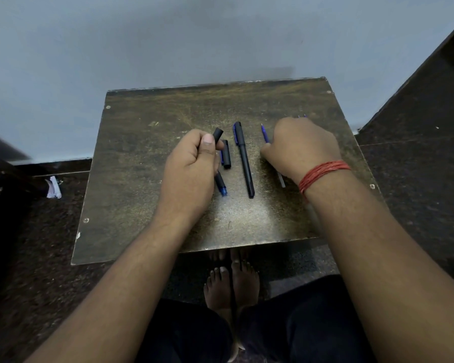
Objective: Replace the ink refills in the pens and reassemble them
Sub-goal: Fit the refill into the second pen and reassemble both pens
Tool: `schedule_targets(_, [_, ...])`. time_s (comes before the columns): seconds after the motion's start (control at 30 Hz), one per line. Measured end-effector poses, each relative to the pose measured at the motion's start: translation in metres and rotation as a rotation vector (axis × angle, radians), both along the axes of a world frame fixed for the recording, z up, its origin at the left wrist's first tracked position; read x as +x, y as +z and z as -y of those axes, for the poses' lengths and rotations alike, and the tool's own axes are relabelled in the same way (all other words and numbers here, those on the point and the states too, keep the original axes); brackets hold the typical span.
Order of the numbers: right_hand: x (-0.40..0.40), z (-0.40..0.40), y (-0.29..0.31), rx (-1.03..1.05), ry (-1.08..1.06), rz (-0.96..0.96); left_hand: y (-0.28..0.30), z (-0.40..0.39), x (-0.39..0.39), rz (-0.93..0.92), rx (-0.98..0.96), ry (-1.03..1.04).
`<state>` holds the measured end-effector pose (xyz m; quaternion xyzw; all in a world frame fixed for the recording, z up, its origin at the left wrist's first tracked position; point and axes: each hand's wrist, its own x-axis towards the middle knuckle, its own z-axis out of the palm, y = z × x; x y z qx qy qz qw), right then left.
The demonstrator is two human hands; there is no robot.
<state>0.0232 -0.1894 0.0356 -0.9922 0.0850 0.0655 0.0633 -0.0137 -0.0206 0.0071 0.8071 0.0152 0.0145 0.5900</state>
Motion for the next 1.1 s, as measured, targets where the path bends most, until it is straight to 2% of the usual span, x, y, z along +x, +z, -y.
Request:
schedule_targets(0.1, [0.000, -0.001, 0.000, 0.050, -0.009, 0.044, -0.001, 0.000, 0.001, -0.002, -0.002, -0.002])
schedule_targets(0.17, [0.001, 0.000, 0.002, 0.192, -0.052, 0.129, -0.001, -0.001, 0.002, -0.004, -0.005, -0.001])
schedule_targets(0.37, [0.002, -0.002, -0.005, 0.787, -0.128, 0.295, -0.001, 0.000, 0.001, -0.013, -0.002, -0.001])
schedule_targets(0.53, [0.001, -0.002, -0.008, 1.436, -0.332, 0.251, -0.002, -0.001, 0.000, -0.030, 0.028, -0.015])
schedule_targets(0.63, [0.003, -0.002, -0.012, 1.668, -0.424, 0.238, -0.003, 0.000, 0.001, -0.043, 0.032, -0.025])
schedule_targets(0.8, [0.004, -0.003, -0.012, 1.821, -0.489, 0.246, -0.006, -0.001, 0.002, -0.064, 0.016, -0.040])
schedule_targets(1.1, [0.005, -0.005, -0.012, 1.847, -0.452, 0.321, -0.006, -0.001, 0.003, -0.078, 0.000, -0.056])
